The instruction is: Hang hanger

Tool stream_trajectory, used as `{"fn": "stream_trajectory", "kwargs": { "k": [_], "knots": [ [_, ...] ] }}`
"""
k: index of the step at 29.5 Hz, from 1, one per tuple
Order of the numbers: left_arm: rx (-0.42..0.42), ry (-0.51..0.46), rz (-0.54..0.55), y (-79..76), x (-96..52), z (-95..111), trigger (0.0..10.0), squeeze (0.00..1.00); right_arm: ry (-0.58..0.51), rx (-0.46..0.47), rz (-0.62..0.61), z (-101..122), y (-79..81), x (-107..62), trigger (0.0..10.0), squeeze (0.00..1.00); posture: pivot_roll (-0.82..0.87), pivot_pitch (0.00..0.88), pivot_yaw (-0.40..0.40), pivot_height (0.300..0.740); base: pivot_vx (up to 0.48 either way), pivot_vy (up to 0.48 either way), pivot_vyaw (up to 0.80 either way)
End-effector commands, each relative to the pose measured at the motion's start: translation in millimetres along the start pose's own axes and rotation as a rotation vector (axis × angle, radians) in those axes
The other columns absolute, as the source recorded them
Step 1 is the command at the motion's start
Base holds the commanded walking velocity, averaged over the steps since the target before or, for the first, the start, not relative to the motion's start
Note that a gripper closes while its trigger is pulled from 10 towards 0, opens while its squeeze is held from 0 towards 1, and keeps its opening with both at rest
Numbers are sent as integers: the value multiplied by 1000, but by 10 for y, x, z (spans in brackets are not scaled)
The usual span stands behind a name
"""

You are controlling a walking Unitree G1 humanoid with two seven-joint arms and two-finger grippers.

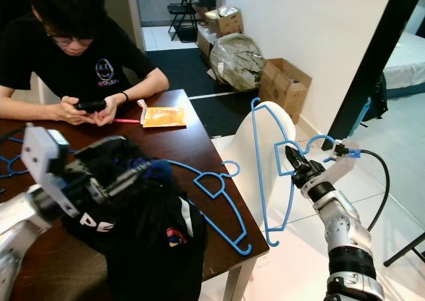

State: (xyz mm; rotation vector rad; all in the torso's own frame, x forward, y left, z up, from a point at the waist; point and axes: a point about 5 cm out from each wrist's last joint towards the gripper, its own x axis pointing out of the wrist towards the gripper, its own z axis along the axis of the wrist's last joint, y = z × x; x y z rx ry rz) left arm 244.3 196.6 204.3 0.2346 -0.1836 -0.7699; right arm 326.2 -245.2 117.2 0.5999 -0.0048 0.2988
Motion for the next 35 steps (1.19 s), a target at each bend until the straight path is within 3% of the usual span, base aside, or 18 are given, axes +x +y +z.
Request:
{"fn": "stream_trajectory", "kwargs": {
  "k": [1,4,6,9,16,17,19,20,22,28,30,31,33,35],
  "knots": [
    [67,65,-55,23,20,-42,10000,0,8,-9,-3,8,-1,-12,10000,0,63,0,-54,740,0,0,0],
    [119,125,-97,66,-1,-58,10000,0,3,-8,-7,14,-7,-28,10000,0,58,0,-46,740,0,0,0],
    [223,257,-174,108,-71,-114,10000,0,-5,-5,-14,24,-14,-52,10000,0,57,0,-43,740,0,0,0],
    [289,328,-198,130,-103,-147,10000,0,-7,-3,-16,26,-15,-59,10000,0,59,0,-43,740,0,0,0],
    [346,358,-189,164,-107,-149,10000,0,-6,-1,-16,24,-13,-55,10000,0,61,0,-43,740,0,0,0],
    [368,355,-174,183,-100,-137,3765,0,-6,1,-16,22,-14,-52,10000,0,61,0,-43,740,0,0,0],
    [368,355,-174,183,-100,-137,3765,0,-6,1,-16,22,-14,-52,10000,0,61,0,-43,740,0,0,0],
    [388,338,-157,211,-87,-99,0,0,-6,3,-16,20,-12,-47,10000,0,61,0,-38,740,0,0,0],
    [388,338,-157,211,-87,-99,0,0,-6,3,-16,20,-12,-47,10000,0,61,0,-38,740,0,0,0],
    [437,175,-111,303,-3,272,0,0,-10,4,-19,20,-11,-37,10000,0,60,0,-37,740,0,0,0],
    [437,175,-111,303,-3,272,0,0,-10,4,-19,20,-11,-37,10000,0,60,0,-37,740,0,0,0],
    [450,126,-101,324,11,392,0,0,-10,4,-20,20,-12,-34,10000,0,63,0,-37,740,0,0,0],
    [450,126,-101,324,11,392,0,0,-10,4,-20,20,-12,-34,10000,0,63,0,-37,740,0,0,0],
    [496,-16,-72,416,-10,786,0,0,-11,3,-20,17,-8,-23,10000,0,68,0,-37,740,0,0,0]
  ]
}}
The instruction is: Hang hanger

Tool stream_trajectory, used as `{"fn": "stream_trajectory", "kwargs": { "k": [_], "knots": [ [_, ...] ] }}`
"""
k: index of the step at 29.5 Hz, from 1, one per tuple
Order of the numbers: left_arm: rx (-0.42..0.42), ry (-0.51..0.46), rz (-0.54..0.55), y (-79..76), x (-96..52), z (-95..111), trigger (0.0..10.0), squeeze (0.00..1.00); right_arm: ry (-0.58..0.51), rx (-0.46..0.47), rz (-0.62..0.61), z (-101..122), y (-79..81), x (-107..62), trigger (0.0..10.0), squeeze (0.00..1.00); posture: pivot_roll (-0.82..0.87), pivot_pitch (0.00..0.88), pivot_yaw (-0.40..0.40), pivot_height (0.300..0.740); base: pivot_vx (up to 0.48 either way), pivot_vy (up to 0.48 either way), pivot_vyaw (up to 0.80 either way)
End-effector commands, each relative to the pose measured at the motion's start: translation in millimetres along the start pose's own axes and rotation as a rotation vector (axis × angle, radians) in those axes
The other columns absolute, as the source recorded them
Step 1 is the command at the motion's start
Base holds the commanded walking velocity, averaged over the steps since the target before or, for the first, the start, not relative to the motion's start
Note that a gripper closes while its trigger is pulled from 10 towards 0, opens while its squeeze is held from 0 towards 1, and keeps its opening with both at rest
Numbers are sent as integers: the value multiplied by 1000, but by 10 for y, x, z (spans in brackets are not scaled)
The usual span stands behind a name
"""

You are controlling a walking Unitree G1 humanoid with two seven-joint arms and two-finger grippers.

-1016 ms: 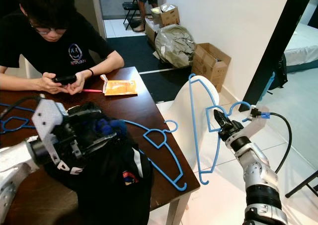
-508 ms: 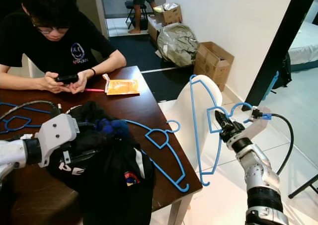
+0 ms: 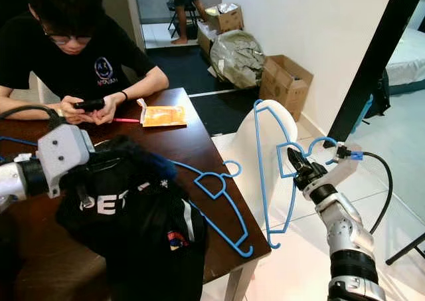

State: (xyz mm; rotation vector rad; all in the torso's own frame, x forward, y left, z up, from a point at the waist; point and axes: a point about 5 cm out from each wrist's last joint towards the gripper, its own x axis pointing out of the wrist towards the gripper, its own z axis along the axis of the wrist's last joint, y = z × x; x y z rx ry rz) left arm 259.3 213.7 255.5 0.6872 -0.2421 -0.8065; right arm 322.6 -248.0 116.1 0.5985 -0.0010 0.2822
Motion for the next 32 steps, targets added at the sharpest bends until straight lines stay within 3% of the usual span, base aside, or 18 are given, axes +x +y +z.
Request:
{"fn": "stream_trajectory", "kwargs": {
  "k": [1,4,6,7,8,9,10,11,12,15,18,19,22,23,26,27,28,32],
  "knots": [
    [74,-103,49,192,-81,298,0,0,-9,5,-3,13,9,20,10000,0,68,0,-37,740,0,0,0],
    [100,-160,73,288,-127,437,0,0,-10,4,-3,11,12,26,10000,0,68,0,-37,740,0,0,0],
    [117,-388,146,556,-270,917,0,0,-11,4,-3,8,17,40,10000,0,73,0,-37,740,0,0,0],
    [117,-388,146,556,-270,917,0,0,-11,4,-3,8,17,40,10000,0,73,0,-37,740,0,0,0],
    [88,-563,147,666,-364,1221,0,0,-11,3,-3,7,18,47,10000,0,78,0,-38,740,0,0,0],
    [88,-563,147,666,-364,1221,0,0,-11,3,-3,7,18,47,10000,0,78,0,-38,740,0,0,0],
    [79,-675,129,756,-459,1446,0,0,-11,3,-2,5,21,57,10000,0,83,0,-37,740,0,0,0],
    [149,-633,99,791,-486,1506,0,0,-11,2,-1,2,26,68,10000,0,83,0,-33,740,0,0,0],
    [149,-633,99,791,-486,1506,0,0,-11,2,-1,2,26,68,10000,0,83,0,-33,740,0,0,0],
    [158,-567,54,849,-491,1448,3294,0,-12,0,1,-7,38,85,10000,0,79,0,-26,740,0,0,0],
    [152,-561,62,874,-494,1428,3294,0,-13,0,2,-8,40,87,10000,0,79,0,-26,740,0,0,0],
    [130,-569,63,899,-496,1422,10000,0,-14,-2,2,-11,43,88,10000,0,78,0,-23,740,0,0,0],
    [120,-522,64,936,-492,1338,10000,0,-11,-10,2,-25,54,90,10000,0,76,0,-17,740,0,0,0],
    [140,-413,92,966,-460,1197,10000,0,-10,-12,2,-29,57,91,10000,0,76,0,-18,740,0,0,0],
    [161,-331,108,980,-441,1094,10000,0,-9,-13,2,-31,59,91,10000,0,76,0,-18,740,0,0,0],
    [173,-241,107,979,-423,962,10000,0,-9,-13,3,-33,60,92,10000,0,79,0,-20,740,0,0,0],
    [110,-269,97,955,-423,913,10000,0,-8,-13,3,-35,62,94,10000,0,78,0,-19,740,0,0,0],
    [29,-327,82,925,-443,886,10000,0,-5,-14,5,-42,64,99,10000,0,79,0,-19,740,0,0,0]
  ]
}}
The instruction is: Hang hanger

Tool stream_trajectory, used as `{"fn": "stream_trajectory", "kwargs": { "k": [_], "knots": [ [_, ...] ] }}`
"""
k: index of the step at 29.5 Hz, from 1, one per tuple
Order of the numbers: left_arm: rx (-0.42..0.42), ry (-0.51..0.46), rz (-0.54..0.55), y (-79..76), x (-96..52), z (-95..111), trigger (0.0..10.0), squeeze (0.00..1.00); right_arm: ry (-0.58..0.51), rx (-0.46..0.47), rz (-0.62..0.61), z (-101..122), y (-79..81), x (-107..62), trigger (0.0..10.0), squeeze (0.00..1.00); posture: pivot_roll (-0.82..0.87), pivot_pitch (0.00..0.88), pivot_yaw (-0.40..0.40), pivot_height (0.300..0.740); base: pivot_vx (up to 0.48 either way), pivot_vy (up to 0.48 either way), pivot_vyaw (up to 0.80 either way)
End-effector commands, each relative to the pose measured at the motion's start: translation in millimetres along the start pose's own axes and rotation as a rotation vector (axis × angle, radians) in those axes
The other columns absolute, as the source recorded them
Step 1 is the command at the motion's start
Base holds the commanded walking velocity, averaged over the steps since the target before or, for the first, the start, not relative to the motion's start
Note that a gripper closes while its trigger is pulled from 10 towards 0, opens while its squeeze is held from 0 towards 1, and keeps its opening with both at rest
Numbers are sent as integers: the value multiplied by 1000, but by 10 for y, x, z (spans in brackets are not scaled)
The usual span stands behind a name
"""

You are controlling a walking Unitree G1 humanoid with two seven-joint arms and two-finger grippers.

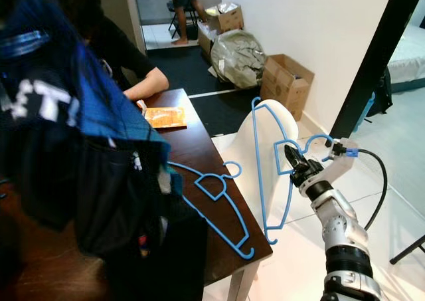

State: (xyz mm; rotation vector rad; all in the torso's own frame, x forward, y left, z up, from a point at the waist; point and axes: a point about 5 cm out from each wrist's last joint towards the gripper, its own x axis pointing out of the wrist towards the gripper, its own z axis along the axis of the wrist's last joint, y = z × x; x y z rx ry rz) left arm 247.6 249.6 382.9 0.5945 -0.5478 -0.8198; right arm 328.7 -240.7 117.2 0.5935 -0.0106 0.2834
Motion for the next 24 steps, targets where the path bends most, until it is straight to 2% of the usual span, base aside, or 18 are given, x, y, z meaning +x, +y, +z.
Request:
{"fn": "stream_trajectory", "kwargs": {
  "k": [1,4,5,7,10,11,12,13,16,17,18,20,21,22,23,24],
  "knots": [
    [-36,-57,8,-9,-30,53,10000,0,3,-9,2,-17,17,20,10000,0,78,0,-18,740,0,0,0],
    [-52,-48,104,41,-54,56,10000,0,5,-13,5,-19,20,21,10000,0,78,0,-18,740,0,0,0],
    [-52,-48,104,41,-54,56,10000,0,5,-13,5,-19,20,21,10000,0,78,0,-18,740,0,0,0],
    [-77,-64,212,29,-49,45,10000,0,4,-13,8,-23,24,25,10000,0,88,0,-18,740,0,0,0],
    [-78,-67,238,5,-39,27,10000,0,3,-12,9,-24,27,27,10000,0,91,0,-19,740,0,0,0],
    [-91,-35,243,-117,10,-82,10000,0,7,-8,10,-30,29,32,10000,0,102,0,-32,740,0,0,0],
    [-91,-35,243,-117,10,-82,10000,0,7,-8,10,-30,29,32,10000,0,102,0,-32,740,0,0,0],
    [-97,-12,240,-208,42,-157,10000,0,10,-6,11,-33,30,36,10000,0,102,0,-32,740,0,0,0],
    [-103,3,236,-264,58,-202,10000,0,12,-4,11,-35,30,38,10000,0,102,0,-32,740,0,0,0],
    [-162,55,256,-375,100,-424,10000,549,21,-8,13,-42,33,47,10000,0,102,0,-39,740,0,0,0],
    [-220,85,271,-461,128,-586,10000,1000,27,-11,15,-46,34,53,10000,0,102,0,-40,740,0,0,0],
    [-220,85,271,-461,128,-586,10000,1000,27,-11,15,-46,34,53,10000,0,102,0,-40,740,0,0,0],
    [-260,106,281,-525,148,-691,10000,1000,31,-13,16,-49,35,58,10000,0,102,0,-40,740,0,0,0],
    [-260,106,281,-525,148,-691,10000,1000,31,-13,16,-49,35,58,10000,0,102,0,-40,740,0,0,0],
    [-299,123,283,-604,196,-807,10000,1000,34,-16,15,-51,34,59,10000,0,98,0,-38,740,0,0,0],
    [-299,165,282,-660,241,-906,10000,1000,36,-22,13,-51,32,57,10000,0,98,0,-38,740,0,0,0]
  ]
}}
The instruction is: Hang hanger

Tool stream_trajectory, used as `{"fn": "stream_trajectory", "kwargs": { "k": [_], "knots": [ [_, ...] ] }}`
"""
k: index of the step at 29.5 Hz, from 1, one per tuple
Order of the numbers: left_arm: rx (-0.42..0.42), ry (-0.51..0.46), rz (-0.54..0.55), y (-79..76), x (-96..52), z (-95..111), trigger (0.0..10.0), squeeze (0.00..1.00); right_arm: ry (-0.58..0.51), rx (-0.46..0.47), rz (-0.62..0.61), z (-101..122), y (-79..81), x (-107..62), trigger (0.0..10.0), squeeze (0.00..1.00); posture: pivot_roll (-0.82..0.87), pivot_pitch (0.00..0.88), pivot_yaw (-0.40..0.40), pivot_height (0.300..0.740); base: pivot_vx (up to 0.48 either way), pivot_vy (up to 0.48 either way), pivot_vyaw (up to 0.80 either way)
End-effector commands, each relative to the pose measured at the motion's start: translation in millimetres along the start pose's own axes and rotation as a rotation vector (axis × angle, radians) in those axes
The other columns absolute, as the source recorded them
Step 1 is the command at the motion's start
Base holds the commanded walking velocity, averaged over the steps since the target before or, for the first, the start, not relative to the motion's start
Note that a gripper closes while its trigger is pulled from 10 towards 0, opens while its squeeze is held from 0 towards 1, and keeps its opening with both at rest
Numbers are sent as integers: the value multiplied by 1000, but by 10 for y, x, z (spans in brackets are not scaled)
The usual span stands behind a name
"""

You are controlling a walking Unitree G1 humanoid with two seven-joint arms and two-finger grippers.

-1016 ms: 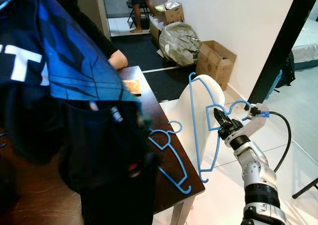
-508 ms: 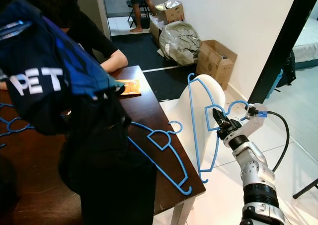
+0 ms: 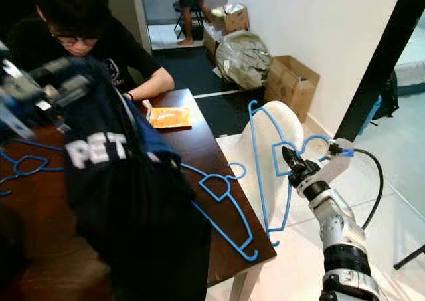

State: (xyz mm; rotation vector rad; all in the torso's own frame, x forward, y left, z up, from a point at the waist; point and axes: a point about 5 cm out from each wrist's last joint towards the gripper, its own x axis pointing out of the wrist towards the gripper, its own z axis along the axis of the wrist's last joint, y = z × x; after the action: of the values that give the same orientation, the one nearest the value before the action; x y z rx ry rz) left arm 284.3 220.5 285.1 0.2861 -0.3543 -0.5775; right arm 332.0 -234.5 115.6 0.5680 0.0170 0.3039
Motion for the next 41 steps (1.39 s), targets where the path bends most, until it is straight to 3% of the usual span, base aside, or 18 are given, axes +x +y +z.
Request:
{"fn": "stream_trajectory", "kwargs": {
  "k": [1,5,7,10,12,14,18,21,22,25,28,29,30,32,33,34,35,41],
  "knots": [
    [26,67,21,-31,43,-164,10000,1000,3,-8,0,-7,0,9,10000,0,89,0,-35,740,0,0,0],
    [160,298,134,128,-25,-456,10000,1000,9,-24,-2,-15,4,5,10000,0,83,0,-28,740,0,0,0],
    [221,453,277,340,-209,-578,10000,1000,11,-28,-6,-18,2,0,10000,0,88,0,-33,740,0,0,0],
    [209,494,279,359,-290,-585,10000,1000,14,-27,-10,-20,-2,-1,10000,0,88,0,-33,740,0,0,0],
    [236,600,51,171,-475,-579,10000,1000,19,-28,-13,-25,-4,8,10000,0,97,0,-37,740,0,0,0],
    [212,628,-41,82,-565,-541,10000,1000,21,-29,-12,-28,-3,13,10000,0,98,0,-37,740,0,0,0],
    [13,463,-195,-74,-666,-217,10000,1000,18,-29,-9,-30,2,23,10000,0,108,0,-38,740,0,0,0],
    [-18,407,-223,-92,-682,-118,10000,1000,16,-29,-7,-31,3,23,10000,0,108,0,-35,740,0,0,0],
    [-49,236,-200,-23,-683,140,10000,1000,-8,-22,24,-7,24,12,10000,0,112,0,-30,740,0,0,0],
    [-61,105,-160,50,-699,328,10000,1000,-34,-4,54,18,42,-2,10000,0,112,0,-30,740,0,0,0],
    [50,-109,386,571,-821,631,10000,980,-114,67,146,101,97,-66,10000,0,131,0,-34,740,0,0,800],
    [50,-109,386,571,-821,631,10000,980,-114,67,146,101,97,-66,10000,0,131,0,-34,740,0,0,800],
    [99,-130,707,737,-961,593,10000,314,-117,78,168,99,113,-76,10000,0,131,0,-34,740,0,0,800],
    [106,-116,764,747,-1002,554,10000,314,-112,75,174,91,118,-75,10000,0,131,0,-34,740,0,0,800],
    [68,-84,824,708,-1048,403,10000,0,-102,70,179,79,127,-69,10000,0,131,0,-34,740,0,0,800],
    [68,-84,824,708,-1048,403,10000,0,-102,70,179,79,127,-69,10000,0,131,0,-34,740,0,0,800],
    [-45,0,899,537,-1154,66,10000,0,-85,67,175,60,126,-55,10000,0,153,0,-51,740,0,0,800],
    [-81,149,984,285,-1268,-264,10000,0,-69,66,154,46,105,-36,10000,0,165,0,-64,740,0,0,797]
  ]
}}
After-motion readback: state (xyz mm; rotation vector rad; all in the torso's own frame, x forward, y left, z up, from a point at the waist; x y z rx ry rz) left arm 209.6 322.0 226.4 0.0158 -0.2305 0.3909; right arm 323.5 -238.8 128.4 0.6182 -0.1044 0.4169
